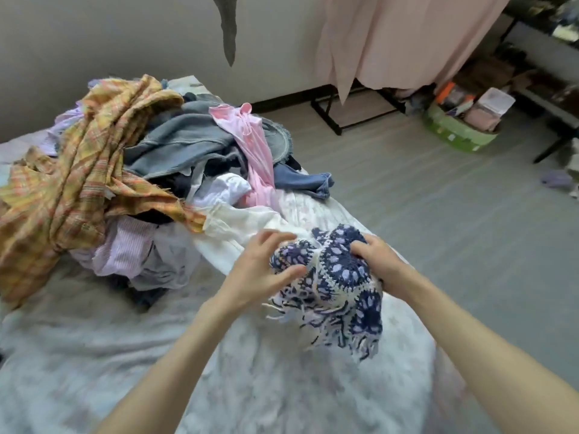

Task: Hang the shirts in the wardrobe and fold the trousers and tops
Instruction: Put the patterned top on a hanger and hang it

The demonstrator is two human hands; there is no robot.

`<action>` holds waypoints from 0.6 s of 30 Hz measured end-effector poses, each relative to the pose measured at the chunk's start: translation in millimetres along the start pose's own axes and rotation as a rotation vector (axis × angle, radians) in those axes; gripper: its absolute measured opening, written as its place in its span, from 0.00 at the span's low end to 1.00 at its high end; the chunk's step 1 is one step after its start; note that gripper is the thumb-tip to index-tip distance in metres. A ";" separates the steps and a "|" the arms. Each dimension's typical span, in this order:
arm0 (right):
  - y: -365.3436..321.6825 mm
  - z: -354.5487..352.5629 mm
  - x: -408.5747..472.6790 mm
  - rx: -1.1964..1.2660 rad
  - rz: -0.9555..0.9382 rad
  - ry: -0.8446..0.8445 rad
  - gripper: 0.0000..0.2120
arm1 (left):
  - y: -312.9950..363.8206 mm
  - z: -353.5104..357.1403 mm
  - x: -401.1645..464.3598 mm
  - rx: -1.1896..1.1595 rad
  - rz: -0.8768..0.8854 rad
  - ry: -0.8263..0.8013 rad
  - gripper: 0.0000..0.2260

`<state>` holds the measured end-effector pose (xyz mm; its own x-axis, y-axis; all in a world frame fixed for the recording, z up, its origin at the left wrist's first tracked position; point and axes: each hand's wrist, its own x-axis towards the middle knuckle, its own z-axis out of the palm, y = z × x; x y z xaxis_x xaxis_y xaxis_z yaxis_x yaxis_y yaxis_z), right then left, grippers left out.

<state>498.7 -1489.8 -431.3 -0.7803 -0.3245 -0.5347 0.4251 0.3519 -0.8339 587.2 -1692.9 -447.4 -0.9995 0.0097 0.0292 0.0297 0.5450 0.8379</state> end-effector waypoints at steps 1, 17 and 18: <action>-6.2 -9.3 -17.8 -0.061 -0.016 -0.069 0.09 | 8.2 1.4 2.2 0.032 0.014 -0.012 0.34; 62.1 -215.4 -411.1 -0.466 0.019 0.275 0.19 | 334.6 181.0 -40.6 -0.337 0.271 -0.602 0.09; 72.4 -226.6 -439.1 -0.439 0.015 0.315 0.19 | 359.0 198.6 -50.2 -0.370 0.273 -0.666 0.09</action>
<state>768.2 -1122.9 -225.9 -0.9040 -0.0610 -0.4231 0.2586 0.7101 -0.6549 646.5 -1331.2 -256.3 -0.7483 0.6629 0.0255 0.1573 0.1399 0.9776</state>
